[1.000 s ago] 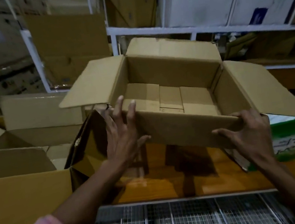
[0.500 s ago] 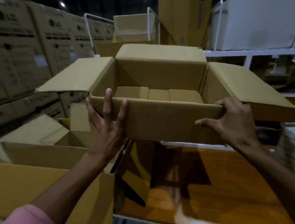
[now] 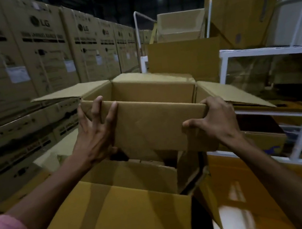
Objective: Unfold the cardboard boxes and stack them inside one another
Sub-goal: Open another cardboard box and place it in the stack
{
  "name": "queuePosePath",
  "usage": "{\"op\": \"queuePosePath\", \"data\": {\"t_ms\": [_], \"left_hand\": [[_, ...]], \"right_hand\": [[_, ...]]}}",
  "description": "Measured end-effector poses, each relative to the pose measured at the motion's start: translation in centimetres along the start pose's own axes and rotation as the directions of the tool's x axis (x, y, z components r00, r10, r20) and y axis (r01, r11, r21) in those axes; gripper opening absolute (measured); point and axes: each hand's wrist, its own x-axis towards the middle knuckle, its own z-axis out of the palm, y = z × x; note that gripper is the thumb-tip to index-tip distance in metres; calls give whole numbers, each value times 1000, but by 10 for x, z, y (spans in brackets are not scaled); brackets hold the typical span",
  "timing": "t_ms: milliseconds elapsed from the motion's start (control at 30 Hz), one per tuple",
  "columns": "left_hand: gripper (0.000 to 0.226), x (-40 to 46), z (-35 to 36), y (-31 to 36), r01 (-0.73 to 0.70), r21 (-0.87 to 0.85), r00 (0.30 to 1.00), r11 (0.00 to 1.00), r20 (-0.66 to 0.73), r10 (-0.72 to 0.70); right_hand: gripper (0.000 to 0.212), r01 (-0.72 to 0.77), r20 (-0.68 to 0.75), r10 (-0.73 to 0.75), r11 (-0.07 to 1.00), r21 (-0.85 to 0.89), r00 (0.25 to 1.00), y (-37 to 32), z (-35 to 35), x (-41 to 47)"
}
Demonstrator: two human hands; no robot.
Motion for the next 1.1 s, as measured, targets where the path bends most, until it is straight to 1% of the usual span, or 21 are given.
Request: {"op": "queuePosePath", "data": {"t_ms": [100,267,367,500,600,700,800,867,933,1000,1100], "left_hand": [[158,6,20,-46,6,-5,992,1000,127,-5],[154,15,51,-87,13,-68,973,998,229,3],[151,13,70,-96,-8,-87,960,996,280,33],[148,16,86,-98,-7,-125,936,992,348,50],[149,24,97,-97,-16,-142,909,990,411,74],[145,26,111,-96,1,-162,881,987,467,76],[142,28,123,-99,14,-156,861,988,504,67],[145,28,129,-101,29,-148,819,989,571,62],[151,28,134,-102,42,-135,757,990,651,57],[154,28,135,-104,61,-133,682,989,729,56],[159,26,131,-107,15,-110,594,994,800,79]], "right_hand": [[68,-58,50,58,998,-19,997,-34,41,5],[75,-153,112,155,988,-25,982,-56,93,8],[77,-224,149,228,974,-46,962,-56,116,2],[78,-265,173,270,963,-52,947,-52,135,-6],[85,-305,184,309,951,-49,933,-52,141,-6],[91,-324,218,323,946,-33,921,-52,148,-2],[89,-332,260,324,943,-14,910,-49,154,3],[83,-333,290,317,943,6,903,-48,160,0],[83,-327,320,317,945,-25,893,-48,165,-4],[89,-316,377,344,939,-134,860,-49,170,-5],[92,-291,468,404,910,-295,786,-56,171,-6]]}}
